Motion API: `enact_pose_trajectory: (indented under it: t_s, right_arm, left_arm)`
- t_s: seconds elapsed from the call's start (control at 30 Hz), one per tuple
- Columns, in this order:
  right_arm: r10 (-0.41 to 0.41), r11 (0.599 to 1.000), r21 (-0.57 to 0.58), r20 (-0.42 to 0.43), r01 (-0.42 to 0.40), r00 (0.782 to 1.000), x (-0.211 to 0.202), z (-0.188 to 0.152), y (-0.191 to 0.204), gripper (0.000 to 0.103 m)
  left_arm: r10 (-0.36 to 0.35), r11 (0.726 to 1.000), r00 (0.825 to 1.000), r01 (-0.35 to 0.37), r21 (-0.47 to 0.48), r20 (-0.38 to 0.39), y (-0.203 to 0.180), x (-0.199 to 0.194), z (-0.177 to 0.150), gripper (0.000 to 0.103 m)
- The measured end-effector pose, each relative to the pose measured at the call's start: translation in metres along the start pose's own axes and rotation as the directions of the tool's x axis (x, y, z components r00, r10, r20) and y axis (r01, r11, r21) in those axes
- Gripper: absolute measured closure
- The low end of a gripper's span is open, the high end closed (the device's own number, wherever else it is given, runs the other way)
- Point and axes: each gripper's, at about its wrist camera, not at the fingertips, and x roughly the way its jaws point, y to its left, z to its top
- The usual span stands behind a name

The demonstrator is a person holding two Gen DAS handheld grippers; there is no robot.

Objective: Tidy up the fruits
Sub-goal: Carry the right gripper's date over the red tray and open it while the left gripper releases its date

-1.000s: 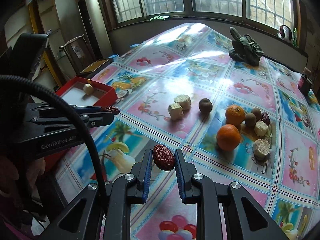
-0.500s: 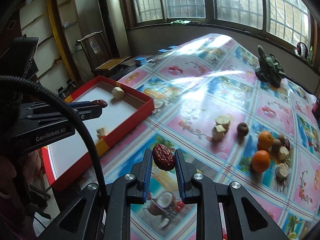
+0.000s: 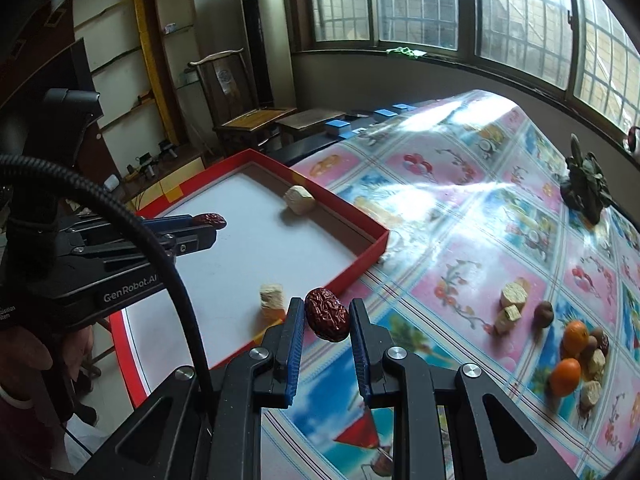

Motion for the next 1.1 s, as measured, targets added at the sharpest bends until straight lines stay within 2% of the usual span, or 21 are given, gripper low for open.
enact_pose_trajectory:
  t_s: [0.37,0.8,1.1]
  right_arm:
    - [0.03,0.999,-0.026,-0.026,-0.031,0.999,0.022,0.017,0.013,0.081]
    - [0.088,0.995,-0.038,-0.073,-0.091,0.993,0.07,0.039,0.022,0.081]
    - [0.091,0.996,-0.003,-0.108,-0.092,0.99,0.103,0.045,0.024,0.081]
  left_arm:
    - [0.012,0.999,1.0,-0.013,-0.039,-0.026,0.016,0.013,-0.001,0.081]
    - [0.023,0.996,0.997,-0.029,-0.082,-0.068,0.029,0.034,0.0,0.081]
    - [0.074,0.993,0.994,-0.081,-0.083,-0.08,0.031,0.042,0.006,0.081]
